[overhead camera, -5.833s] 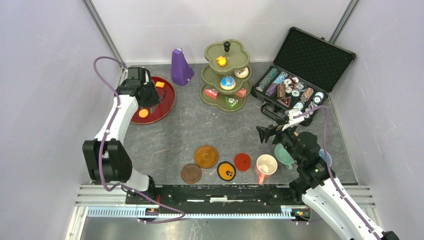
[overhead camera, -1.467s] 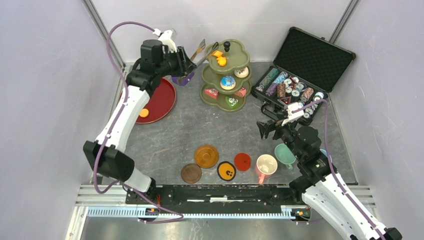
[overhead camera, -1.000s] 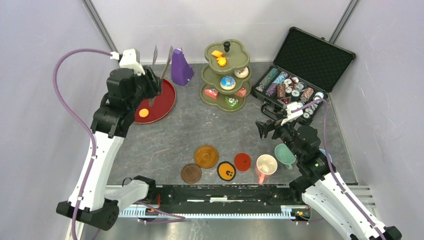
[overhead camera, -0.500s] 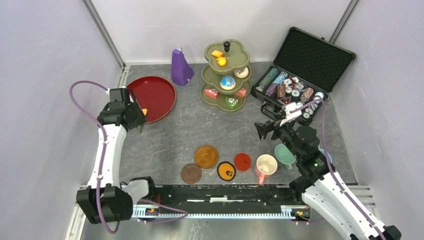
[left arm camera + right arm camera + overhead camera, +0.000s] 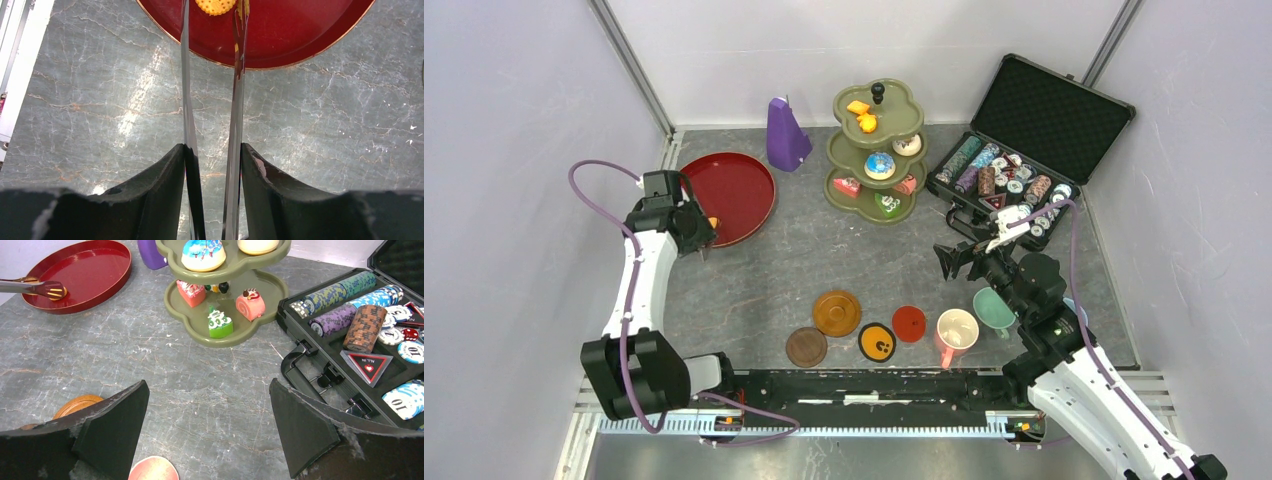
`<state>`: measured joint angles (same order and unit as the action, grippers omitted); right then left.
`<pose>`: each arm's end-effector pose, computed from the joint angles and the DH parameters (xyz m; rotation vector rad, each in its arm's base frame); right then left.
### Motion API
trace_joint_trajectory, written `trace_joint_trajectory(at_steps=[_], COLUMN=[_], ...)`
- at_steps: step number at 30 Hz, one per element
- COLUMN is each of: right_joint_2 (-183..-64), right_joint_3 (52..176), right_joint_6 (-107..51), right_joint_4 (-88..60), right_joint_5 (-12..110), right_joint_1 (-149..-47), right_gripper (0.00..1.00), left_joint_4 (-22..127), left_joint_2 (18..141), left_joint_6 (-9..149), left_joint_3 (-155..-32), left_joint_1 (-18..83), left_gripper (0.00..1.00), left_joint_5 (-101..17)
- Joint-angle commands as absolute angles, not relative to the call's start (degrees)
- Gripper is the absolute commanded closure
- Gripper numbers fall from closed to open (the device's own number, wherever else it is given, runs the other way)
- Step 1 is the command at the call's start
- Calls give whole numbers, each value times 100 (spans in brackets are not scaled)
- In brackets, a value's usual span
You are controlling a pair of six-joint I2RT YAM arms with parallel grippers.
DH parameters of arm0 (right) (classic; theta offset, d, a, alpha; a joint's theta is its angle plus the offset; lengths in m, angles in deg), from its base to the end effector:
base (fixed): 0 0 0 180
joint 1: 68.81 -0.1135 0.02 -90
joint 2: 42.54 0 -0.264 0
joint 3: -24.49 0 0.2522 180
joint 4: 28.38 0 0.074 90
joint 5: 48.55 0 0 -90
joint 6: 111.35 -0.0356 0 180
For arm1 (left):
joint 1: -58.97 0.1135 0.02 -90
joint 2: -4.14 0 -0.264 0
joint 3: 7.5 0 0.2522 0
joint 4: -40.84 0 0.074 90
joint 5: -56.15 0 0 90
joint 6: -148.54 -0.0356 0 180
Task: Serve the afternoon tea
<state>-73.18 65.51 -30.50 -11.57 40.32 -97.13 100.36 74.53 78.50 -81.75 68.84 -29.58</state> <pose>0.1322 0.0705 0.2812 -0.2691 1.6839 0.4735 0.2407 0.0446 0.2887 -0.6816 2.4452 0.0253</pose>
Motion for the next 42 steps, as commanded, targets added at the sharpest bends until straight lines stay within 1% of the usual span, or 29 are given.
trace_joint_trajectory(at_steps=[1,9,13,18,20,22,25,30,35,39,42], right_joint_2=[-7278,-7356,-7359,-7334,-7311,-7292,-7279,-7280,-7303,-7306,-7313], right_joint_3=[6517,6539,6533,6533,6524,6516,6516,6505,6512,6512,6489], right_joint_6=[-3030,-3030,-3040,-3040,-3033,-3040,-3040,-3030,-2990,-3006,-3031], right_joint_4=[-1312,-1367,-1392,-1366,-1351,-1348,-1338,-1336,-1330,-1338,-1363], right_joint_5=[3985,4033,4058,4056,4038,4029,4026,4024,4085,4129,4128], right_joint_1=[-9699,-9694,-9694,-9694,-9694,-9697,-9692,-9694,-9694,-9697,-9694], right_gripper=[2,2,2,2,2,2,2,2,2,2,2], left_joint_4=[9657,9551,9508,9459,9459,9472,9531,9539,9504,9443,9433], left_joint_2=[7561,7622,7669,7692,7695,7678,7639,7466,7349,7327,7270], left_joint_6=[8148,8200,8207,8226,8227,8235,8227,8353,8486,8567,8573], left_joint_3=[-8158,-8025,-7967,-7971,-7992,-8010,-8045,-8137,-8225,-8167,-8130], left_joint_1=[7007,7074,7104,7112,7110,7108,7110,7199,7434,7780,7980], left_gripper=[49,49,54,64,66,64,58,54,53,53,51], left_joint_5=[-3129,-3244,-3288,-3367,-3367,-3478,-3449,-3290,-3407,-3875,-3994])
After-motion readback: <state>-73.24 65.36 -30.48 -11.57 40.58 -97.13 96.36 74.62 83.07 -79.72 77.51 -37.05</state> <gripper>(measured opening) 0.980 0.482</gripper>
